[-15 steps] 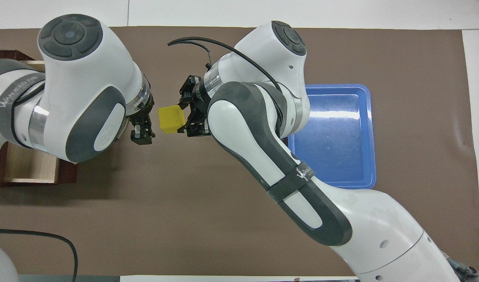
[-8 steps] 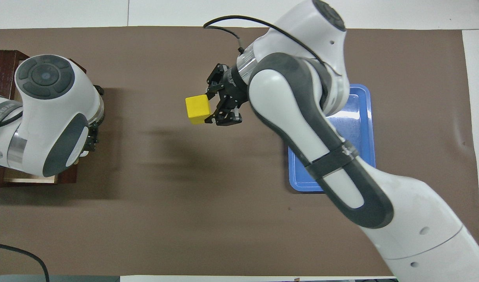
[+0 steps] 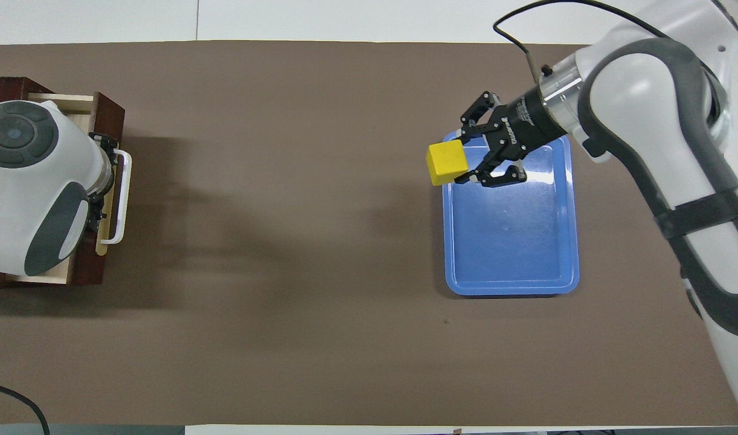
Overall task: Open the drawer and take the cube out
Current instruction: 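Lower the yellow cube into the blue tray with the right gripper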
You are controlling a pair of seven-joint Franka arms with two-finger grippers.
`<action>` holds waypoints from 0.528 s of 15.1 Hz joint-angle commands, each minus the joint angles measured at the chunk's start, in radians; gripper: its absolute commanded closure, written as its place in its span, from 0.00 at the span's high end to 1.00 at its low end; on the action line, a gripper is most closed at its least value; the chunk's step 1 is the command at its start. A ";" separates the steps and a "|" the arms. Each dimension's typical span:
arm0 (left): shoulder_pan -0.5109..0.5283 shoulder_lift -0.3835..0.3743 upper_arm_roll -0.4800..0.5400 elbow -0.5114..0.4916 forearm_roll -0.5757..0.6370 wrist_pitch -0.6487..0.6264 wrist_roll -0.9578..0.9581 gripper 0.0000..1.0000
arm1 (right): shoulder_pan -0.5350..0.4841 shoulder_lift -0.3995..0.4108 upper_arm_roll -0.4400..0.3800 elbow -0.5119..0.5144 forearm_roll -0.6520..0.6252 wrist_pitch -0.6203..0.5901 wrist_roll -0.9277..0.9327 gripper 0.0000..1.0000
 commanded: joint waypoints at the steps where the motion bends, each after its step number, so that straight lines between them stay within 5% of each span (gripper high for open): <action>1: 0.107 -0.014 0.001 -0.020 0.028 0.067 0.149 1.00 | -0.064 -0.139 0.006 -0.274 -0.020 0.065 -0.156 0.00; 8: 0.195 0.001 0.000 0.013 0.026 0.098 0.268 1.00 | -0.115 -0.247 0.011 -0.633 -0.040 0.323 -0.350 0.00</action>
